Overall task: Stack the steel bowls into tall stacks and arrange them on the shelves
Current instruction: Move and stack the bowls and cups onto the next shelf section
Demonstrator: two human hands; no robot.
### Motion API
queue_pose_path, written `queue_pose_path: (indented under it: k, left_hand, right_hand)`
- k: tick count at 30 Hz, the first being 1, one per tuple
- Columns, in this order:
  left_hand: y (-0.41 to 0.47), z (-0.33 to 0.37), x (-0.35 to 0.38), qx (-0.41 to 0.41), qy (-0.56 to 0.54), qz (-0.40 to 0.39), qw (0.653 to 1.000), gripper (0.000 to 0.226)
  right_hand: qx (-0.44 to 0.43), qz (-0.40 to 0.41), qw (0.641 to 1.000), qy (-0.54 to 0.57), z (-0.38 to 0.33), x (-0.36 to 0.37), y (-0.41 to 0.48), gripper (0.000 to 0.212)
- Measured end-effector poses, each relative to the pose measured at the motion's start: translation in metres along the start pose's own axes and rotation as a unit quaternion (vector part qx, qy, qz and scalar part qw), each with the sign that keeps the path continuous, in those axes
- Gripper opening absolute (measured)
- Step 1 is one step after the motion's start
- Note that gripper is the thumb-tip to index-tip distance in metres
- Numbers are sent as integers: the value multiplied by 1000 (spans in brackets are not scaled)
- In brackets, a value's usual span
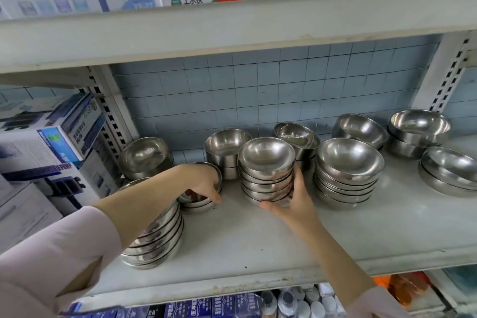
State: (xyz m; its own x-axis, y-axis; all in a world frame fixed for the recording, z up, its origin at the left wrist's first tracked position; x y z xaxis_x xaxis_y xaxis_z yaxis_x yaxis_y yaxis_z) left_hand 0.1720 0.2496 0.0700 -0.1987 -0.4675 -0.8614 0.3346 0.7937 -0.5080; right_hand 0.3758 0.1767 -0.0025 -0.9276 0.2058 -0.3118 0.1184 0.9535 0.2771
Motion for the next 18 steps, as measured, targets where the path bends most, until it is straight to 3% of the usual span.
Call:
queue_pose_path:
  k: [8,10,15,16,18]
  left_hand:
    - [-12,14,-2,34,65,58,996,32]
    - [-15,15,-1,46,66,76,994,31]
    - [-34,30,5,73,65,101,990,31]
    - [-39,36,7,77,71,97,990,31]
    - [-49,47,14,93,67,86,990,32]
  right_hand:
    - [39,-25,999,2,-3,1,-19,115]
    - [80,-10,997,4,1,-3,-33,101]
    - [164,38,986,3,12,-19,-66,32]
    - [170,48,984,9,11,-21,-70,28]
    - [165,52,985,13,7,-21,-77,41]
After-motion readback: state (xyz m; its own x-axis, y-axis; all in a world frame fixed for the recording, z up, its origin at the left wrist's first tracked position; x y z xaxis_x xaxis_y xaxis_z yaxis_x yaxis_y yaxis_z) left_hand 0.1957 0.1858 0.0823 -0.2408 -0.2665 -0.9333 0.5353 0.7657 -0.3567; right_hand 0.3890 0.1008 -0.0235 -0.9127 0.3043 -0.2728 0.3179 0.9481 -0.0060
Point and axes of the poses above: each hand's wrist, its own y-axis towards the middle knuckle, its own x-axis out of the palm, z = x × y, the point moved 6 cm from there along y, towards the middle knuckle, and after that the axes turned 7 degrees about -y, right-handed, at the moved point
